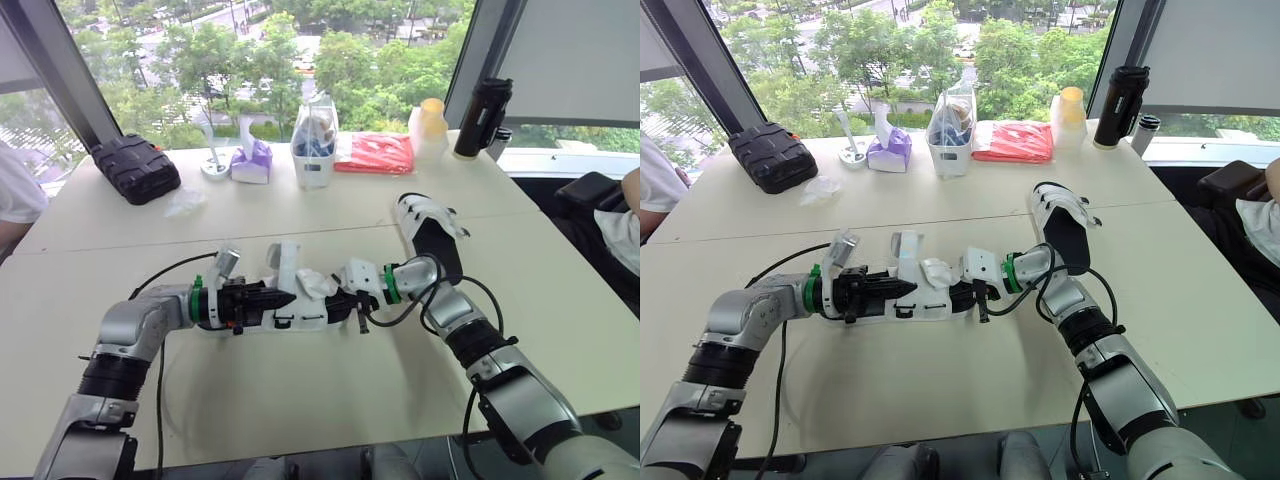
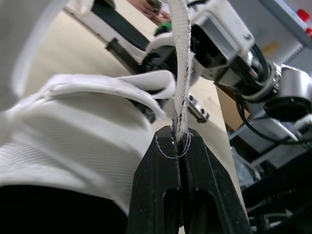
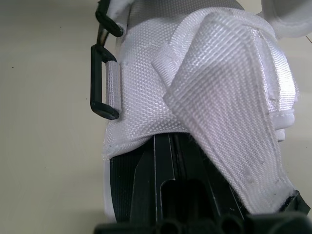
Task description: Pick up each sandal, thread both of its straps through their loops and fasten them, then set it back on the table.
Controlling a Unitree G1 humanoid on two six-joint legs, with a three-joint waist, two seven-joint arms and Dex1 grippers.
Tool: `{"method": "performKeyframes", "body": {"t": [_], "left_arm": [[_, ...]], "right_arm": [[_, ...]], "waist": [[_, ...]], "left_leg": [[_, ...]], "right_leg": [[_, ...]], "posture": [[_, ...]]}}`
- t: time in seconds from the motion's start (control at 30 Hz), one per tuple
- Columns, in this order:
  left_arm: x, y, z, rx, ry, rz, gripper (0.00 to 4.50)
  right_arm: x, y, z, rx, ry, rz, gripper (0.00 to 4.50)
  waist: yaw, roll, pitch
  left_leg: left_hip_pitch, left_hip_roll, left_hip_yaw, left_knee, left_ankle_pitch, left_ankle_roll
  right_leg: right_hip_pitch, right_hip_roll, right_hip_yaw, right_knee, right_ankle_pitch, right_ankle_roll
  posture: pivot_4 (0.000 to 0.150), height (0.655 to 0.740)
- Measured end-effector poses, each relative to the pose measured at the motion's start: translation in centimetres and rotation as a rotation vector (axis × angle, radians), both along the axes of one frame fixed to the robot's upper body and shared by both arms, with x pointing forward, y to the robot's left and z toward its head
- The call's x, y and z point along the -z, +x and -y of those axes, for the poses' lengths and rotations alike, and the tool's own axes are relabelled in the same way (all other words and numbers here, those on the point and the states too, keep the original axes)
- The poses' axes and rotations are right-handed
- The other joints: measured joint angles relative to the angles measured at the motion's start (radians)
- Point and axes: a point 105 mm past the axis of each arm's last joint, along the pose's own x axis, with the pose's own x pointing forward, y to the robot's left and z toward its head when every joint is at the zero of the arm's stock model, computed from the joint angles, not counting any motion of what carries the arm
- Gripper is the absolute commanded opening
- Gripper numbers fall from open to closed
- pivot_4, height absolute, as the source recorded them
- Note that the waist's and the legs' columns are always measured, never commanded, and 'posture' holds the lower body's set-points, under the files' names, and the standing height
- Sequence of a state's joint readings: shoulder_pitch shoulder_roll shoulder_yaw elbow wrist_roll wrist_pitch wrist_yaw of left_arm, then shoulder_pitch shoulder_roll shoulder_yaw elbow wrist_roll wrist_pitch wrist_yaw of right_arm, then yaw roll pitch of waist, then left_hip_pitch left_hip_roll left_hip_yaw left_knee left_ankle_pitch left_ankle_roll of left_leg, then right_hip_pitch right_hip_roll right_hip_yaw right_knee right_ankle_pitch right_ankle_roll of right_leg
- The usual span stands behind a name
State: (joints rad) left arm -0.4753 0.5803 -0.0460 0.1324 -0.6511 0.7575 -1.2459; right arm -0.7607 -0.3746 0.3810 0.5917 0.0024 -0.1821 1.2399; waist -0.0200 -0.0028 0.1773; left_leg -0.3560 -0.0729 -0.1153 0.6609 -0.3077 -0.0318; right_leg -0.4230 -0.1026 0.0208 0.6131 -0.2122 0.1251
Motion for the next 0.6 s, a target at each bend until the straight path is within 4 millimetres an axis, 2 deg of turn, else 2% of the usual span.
{"method": "performKeyframes", "body": {"t": [0.2,0.3,0.33,0.53,0.6], "left_arm": [[0.8,-0.4,-0.2,0.005,0.035,0.029,0.03],[0.8,-0.4,-0.4,-0.002,0.051,0.052,0.85],[0.8,-0.4,-0.6,-0.005,0.058,0.053,1.26],[0.7,-1.6,-2.0,0.005,0.103,0.083,4.26],[0.2,-2.5,-3.2,-0.004,0.136,0.100,4.26]], "right_arm": [[0.0,0.0,0.0,0.000,0.000,0.000,0.00],[0.0,0.0,0.0,0.000,0.000,0.000,0.00],[0.0,0.0,0.0,0.000,0.000,0.000,0.00],[0.0,0.1,0.0,0.001,0.000,0.000,0.00],[0.0,0.1,-0.1,-0.001,-0.001,0.000,0.00]], "waist": [[0.000,0.000,0.000],[0.000,0.000,0.000],[0.000,0.000,0.000],[0.000,0.000,0.000],[-0.001,0.000,0.000]], "left_leg": [[0.000,0.000,0.000,0.000,0.000,0.000],[0.000,0.000,0.000,0.000,0.000,0.000],[0.000,0.000,0.000,0.000,0.000,0.000],[0.000,0.001,0.000,0.000,0.000,0.000],[0.000,0.001,0.000,0.000,0.000,0.000]], "right_leg": [[0.000,0.000,0.000,0.000,0.000,0.000],[0.000,0.000,0.000,0.000,0.000,0.000],[0.000,0.000,0.000,0.000,0.000,0.000],[0.000,0.000,0.000,0.000,0.000,0.000],[0.000,0.000,0.000,0.000,0.000,0.000]], "posture": [[0.150,0.7400],[0.150,0.7400],[0.150,0.7400],[0.150,0.7400],[0.150,0.7400]]}}
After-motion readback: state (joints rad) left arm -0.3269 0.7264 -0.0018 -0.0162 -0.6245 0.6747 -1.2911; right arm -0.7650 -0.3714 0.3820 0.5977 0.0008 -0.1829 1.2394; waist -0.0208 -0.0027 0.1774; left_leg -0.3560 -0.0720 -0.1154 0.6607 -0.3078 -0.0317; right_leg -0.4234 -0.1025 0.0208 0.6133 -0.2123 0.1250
